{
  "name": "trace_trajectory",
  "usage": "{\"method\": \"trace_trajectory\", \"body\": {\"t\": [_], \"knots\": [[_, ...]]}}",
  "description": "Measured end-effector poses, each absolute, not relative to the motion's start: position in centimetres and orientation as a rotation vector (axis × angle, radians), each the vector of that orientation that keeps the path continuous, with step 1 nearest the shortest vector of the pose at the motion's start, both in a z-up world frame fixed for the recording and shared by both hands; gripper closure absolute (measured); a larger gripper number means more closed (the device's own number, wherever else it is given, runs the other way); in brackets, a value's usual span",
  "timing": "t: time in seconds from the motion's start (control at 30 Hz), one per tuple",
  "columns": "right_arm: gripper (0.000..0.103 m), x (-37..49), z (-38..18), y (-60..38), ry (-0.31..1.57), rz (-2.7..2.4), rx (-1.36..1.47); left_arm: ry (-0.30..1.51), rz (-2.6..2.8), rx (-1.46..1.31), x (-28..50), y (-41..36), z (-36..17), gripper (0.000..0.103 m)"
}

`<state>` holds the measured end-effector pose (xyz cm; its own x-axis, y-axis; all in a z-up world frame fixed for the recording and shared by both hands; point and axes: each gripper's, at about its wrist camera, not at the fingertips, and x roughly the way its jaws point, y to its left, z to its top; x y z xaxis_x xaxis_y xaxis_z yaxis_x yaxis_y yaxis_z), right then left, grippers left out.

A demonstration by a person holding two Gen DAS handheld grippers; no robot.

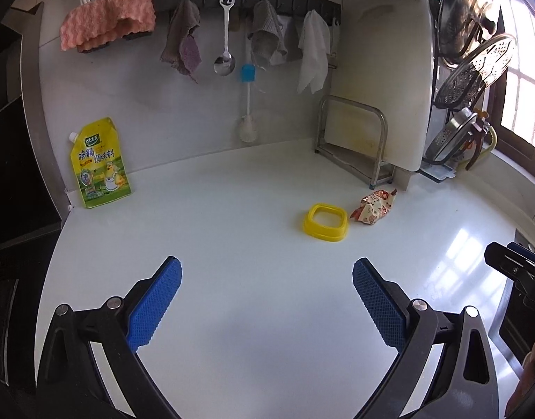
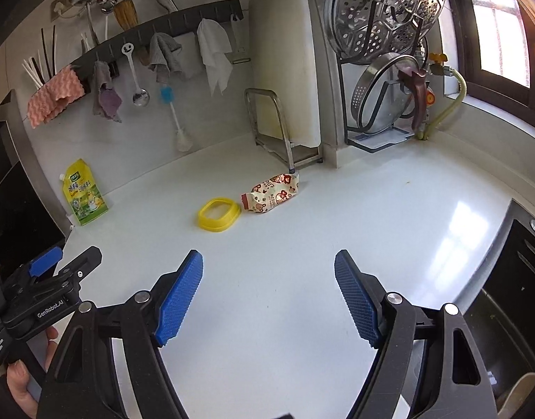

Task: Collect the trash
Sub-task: 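Move both open tools over the counter toward the yellow ring and wrapper, then close the right tool on the red-and-white snack wrapper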

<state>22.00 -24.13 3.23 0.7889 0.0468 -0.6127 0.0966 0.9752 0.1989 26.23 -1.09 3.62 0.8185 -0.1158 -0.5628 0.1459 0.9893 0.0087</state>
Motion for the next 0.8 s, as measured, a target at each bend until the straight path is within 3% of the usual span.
{"method": "trace_trajectory", "body": {"t": [0.3, 0.8], "knots": [[0.029, 32.2, -0.2, -24.1, 0.750, -0.017, 0.248, 0.630, -0.091, 0.051, 32.0, -1.3, 0.9, 0.006], [0.029, 42.6, -2.6, -23.4, 0.853, -0.188, 0.348, 0.642, -0.047, 0.044, 33.4, -0.2, -0.5, 0.006]]}}
